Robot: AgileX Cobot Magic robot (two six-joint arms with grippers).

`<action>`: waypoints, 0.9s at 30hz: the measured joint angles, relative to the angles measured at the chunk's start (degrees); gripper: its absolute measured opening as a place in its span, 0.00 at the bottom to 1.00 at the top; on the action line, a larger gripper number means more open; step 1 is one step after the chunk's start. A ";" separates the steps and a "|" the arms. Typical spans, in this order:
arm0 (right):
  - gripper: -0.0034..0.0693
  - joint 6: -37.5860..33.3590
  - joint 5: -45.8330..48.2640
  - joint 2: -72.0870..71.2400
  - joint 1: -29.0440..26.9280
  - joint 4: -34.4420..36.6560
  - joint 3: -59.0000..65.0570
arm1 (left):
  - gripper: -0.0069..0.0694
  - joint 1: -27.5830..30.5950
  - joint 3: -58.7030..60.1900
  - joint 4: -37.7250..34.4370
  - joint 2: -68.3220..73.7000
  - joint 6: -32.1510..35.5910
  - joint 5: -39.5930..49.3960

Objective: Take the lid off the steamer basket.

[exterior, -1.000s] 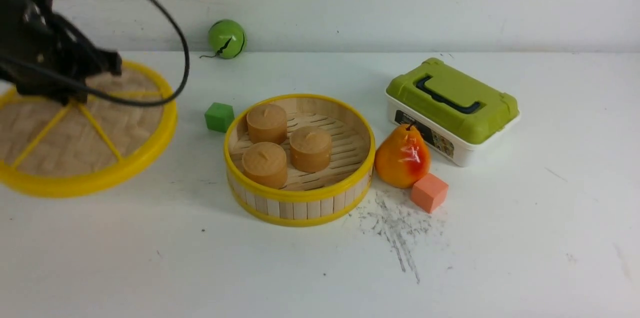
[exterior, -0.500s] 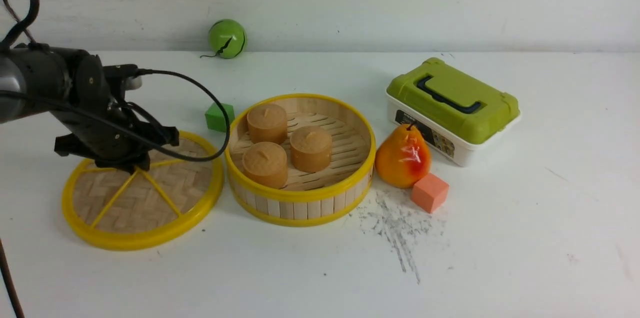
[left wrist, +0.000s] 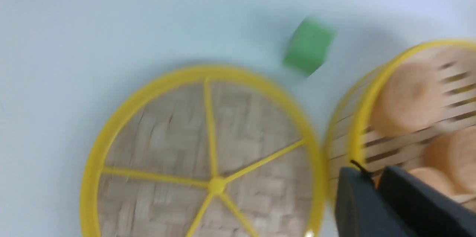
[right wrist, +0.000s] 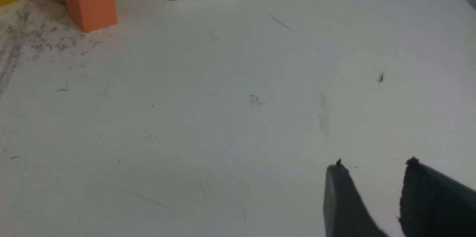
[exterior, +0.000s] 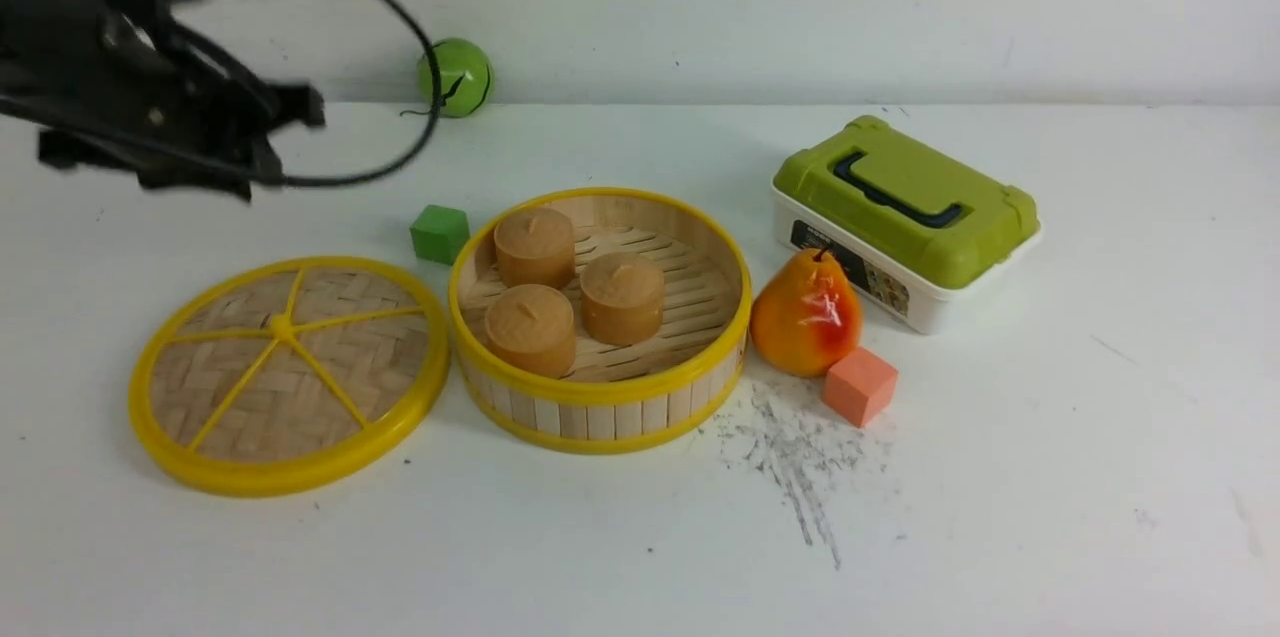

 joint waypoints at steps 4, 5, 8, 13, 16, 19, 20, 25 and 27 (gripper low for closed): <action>0.38 0.00 0.00 0.00 0.00 0.00 0.00 | 0.07 0.00 -0.30 -4.45 -14.08 6.92 -0.49; 0.38 0.00 0.00 0.00 0.00 0.00 0.00 | 0.07 0.00 -0.05 -4.71 -16.38 7.80 -0.43; 0.38 0.00 0.00 0.00 0.00 0.00 0.00 | 0.07 0.00 3.16 -4.99 -23.56 9.95 0.14; 0.38 0.00 0.00 0.00 0.00 0.00 0.00 | 0.07 0.00 15.32 -4.96 -35.55 12.83 0.92; 0.38 0.00 0.00 0.00 0.00 0.00 0.00 | 0.07 0.00 25.33 -8.33 -46.28 15.79 -1.75; 0.38 0.00 0.00 0.00 0.00 0.00 0.00 | 0.07 0.00 34.65 -12.11 -56.56 16.87 -5.93; 0.38 0.00 0.00 0.00 0.00 0.00 0.00 | 0.07 0.00 37.54 -13.11 -60.18 16.98 -7.44; 0.38 0.00 0.00 0.00 0.00 0.00 0.00 | 0.07 0.00 50.18 -14.32 -73.07 17.02 -14.08; 0.38 0.00 0.00 0.00 0.00 0.00 0.00 | 0.07 0.00 56.37 -14.51 -77.36 17.02 -18.24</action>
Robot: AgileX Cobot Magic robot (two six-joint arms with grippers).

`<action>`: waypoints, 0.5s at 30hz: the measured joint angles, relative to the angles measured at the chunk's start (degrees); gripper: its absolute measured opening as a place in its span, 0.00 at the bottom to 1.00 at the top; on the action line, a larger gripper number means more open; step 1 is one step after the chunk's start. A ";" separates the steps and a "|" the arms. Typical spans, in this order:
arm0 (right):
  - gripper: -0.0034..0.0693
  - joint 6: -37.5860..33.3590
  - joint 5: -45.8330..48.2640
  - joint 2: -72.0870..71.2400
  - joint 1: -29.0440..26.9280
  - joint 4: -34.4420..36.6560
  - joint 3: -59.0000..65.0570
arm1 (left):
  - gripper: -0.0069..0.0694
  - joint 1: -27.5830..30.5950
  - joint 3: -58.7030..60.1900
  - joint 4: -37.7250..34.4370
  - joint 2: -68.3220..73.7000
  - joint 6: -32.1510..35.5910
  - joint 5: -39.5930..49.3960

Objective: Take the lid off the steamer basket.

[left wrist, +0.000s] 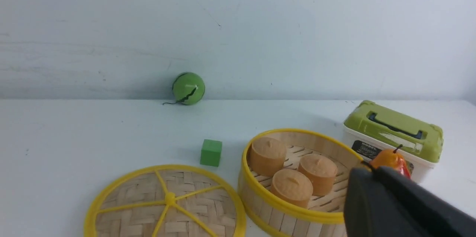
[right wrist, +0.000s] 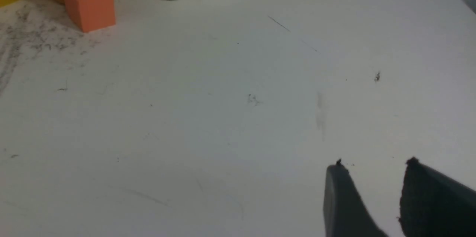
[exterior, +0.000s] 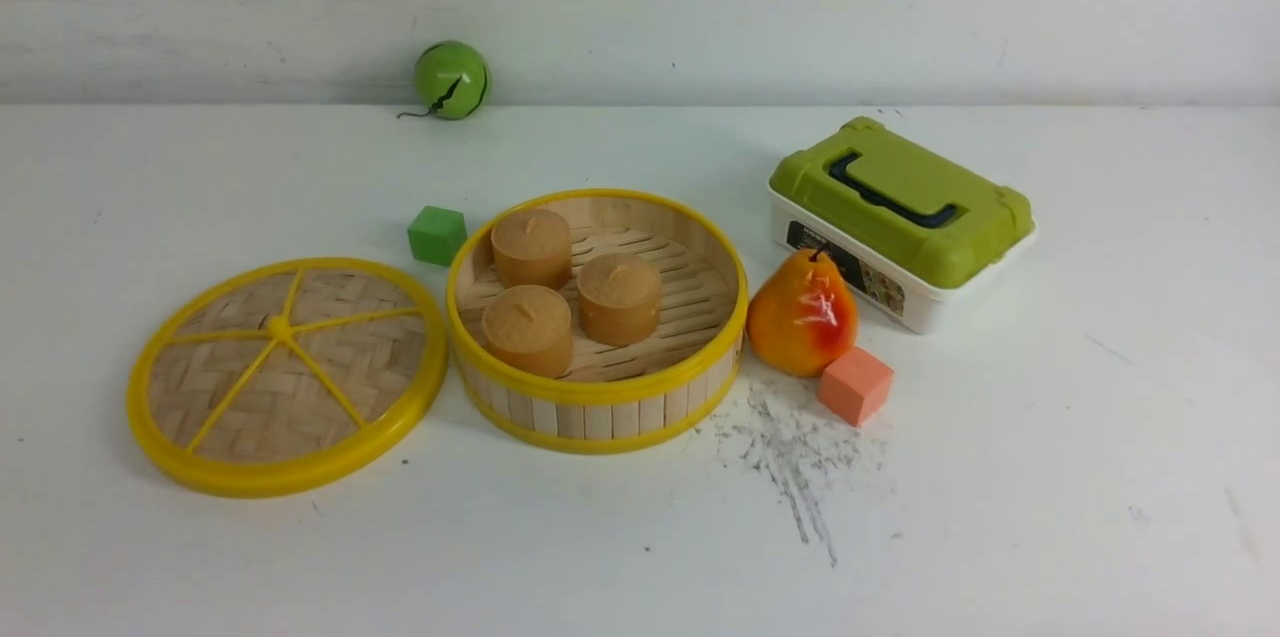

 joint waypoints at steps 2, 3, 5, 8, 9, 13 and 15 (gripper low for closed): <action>0.38 0.00 0.00 0.00 0.00 0.00 0.00 | 0.07 0.00 3.22 -0.20 -1.27 0.00 -1.56; 0.38 0.00 0.00 0.00 0.00 0.00 0.00 | 0.07 0.00 5.21 -0.42 -1.86 0.00 -3.00; 0.38 0.00 0.00 0.00 0.00 0.00 0.00 | 0.07 0.00 9.54 -0.59 -2.58 0.00 -5.73; 0.38 0.00 0.00 0.00 0.00 0.00 0.00 | 0.07 0.00 14.69 -1.00 -2.71 0.00 -10.12; 0.38 0.00 0.00 0.00 0.00 0.00 0.00 | 0.07 0.00 15.74 -1.07 -2.71 0.00 -11.39; 0.38 0.00 0.00 0.00 0.00 0.00 0.00 | 0.07 0.00 18.32 -1.37 -2.90 0.00 -13.60; 0.38 0.00 0.00 0.00 0.00 0.00 0.00 | 0.07 0.00 20.47 -1.37 -3.63 0.00 -16.49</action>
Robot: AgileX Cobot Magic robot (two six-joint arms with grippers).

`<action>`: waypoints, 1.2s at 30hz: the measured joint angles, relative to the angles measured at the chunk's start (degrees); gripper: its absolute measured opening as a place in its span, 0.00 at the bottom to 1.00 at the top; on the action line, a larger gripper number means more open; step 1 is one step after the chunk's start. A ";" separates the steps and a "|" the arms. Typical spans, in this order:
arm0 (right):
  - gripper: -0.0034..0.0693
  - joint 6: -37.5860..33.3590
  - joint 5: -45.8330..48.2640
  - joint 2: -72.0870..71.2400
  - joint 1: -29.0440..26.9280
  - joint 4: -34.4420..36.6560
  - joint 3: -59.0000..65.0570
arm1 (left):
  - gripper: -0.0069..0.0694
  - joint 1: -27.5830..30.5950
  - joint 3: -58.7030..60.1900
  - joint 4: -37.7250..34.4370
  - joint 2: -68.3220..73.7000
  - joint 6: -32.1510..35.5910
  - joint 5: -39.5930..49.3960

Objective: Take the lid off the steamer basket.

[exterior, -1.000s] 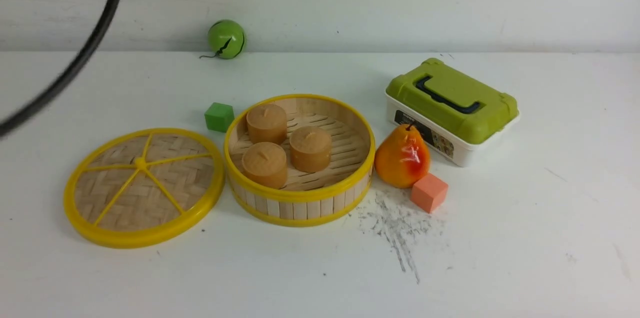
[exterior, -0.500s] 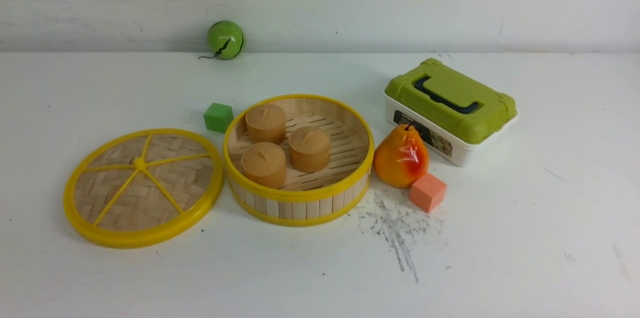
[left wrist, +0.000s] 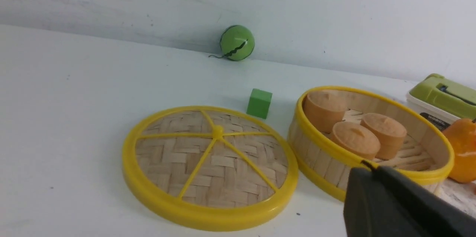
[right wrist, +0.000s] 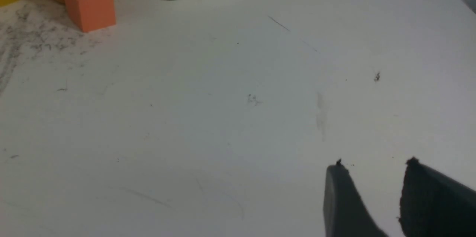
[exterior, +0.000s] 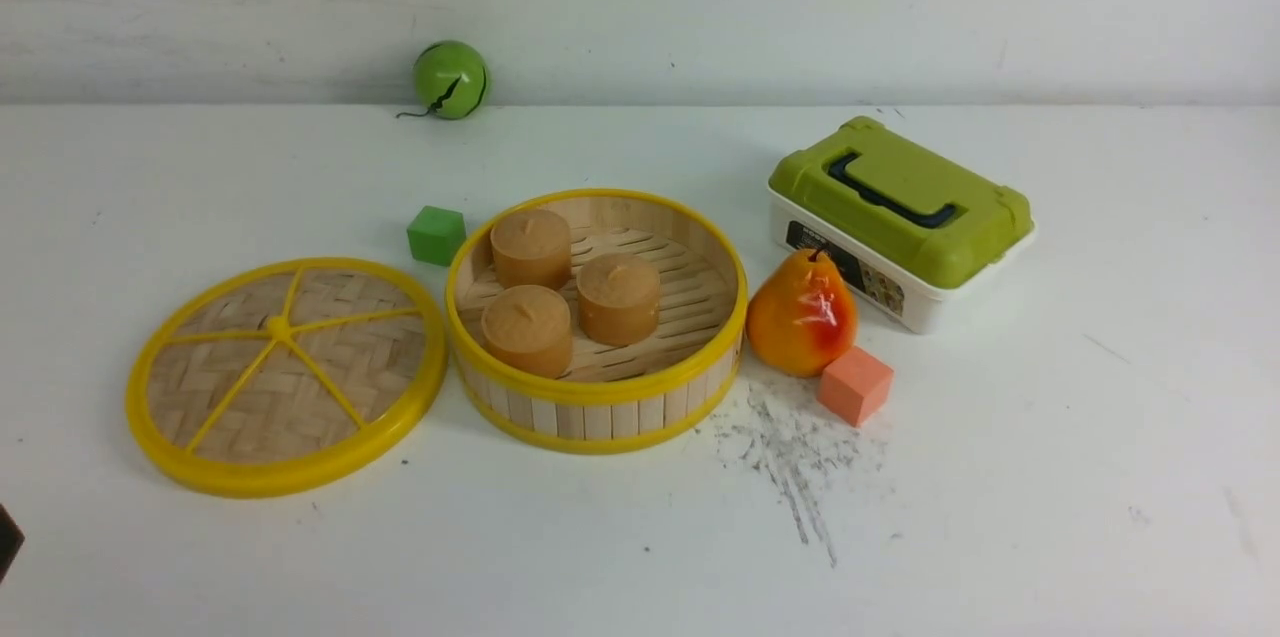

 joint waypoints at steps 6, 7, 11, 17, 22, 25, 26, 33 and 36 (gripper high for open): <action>0.38 0.00 0.00 0.00 0.00 0.00 0.00 | 0.07 -0.67 7.62 7.21 -5.98 -7.50 -8.87; 0.38 0.00 0.00 0.00 0.00 0.00 0.00 | 0.07 -0.61 7.89 12.42 -8.33 -12.34 -7.43; 0.38 0.00 0.00 0.00 0.00 0.00 0.00 | 0.07 -0.61 8.01 20.75 -9.26 -20.63 -1.63; 0.38 0.00 0.00 0.00 0.00 -0.02 0.00 | 0.07 -0.61 8.16 22.45 -9.26 -26.07 10.65; 0.38 0.00 0.00 0.00 0.00 -0.02 0.00 | 0.07 -0.61 8.19 22.06 -9.26 -25.05 15.09; 0.38 0.00 0.00 0.00 0.00 -0.02 0.00 | 0.07 -0.61 8.19 21.57 -9.26 -22.18 15.33; 0.38 0.00 0.00 0.00 0.00 -0.02 0.00 | 0.07 -0.61 8.19 21.29 -9.26 -21.17 15.53; 0.38 0.00 0.00 0.00 0.00 -0.02 0.00 | 0.07 -0.61 8.19 19.99 -9.26 -19.49 16.45; 0.38 0.00 0.00 0.00 0.00 -0.02 0.00 | 0.07 -0.61 8.19 19.93 -9.26 -19.44 16.45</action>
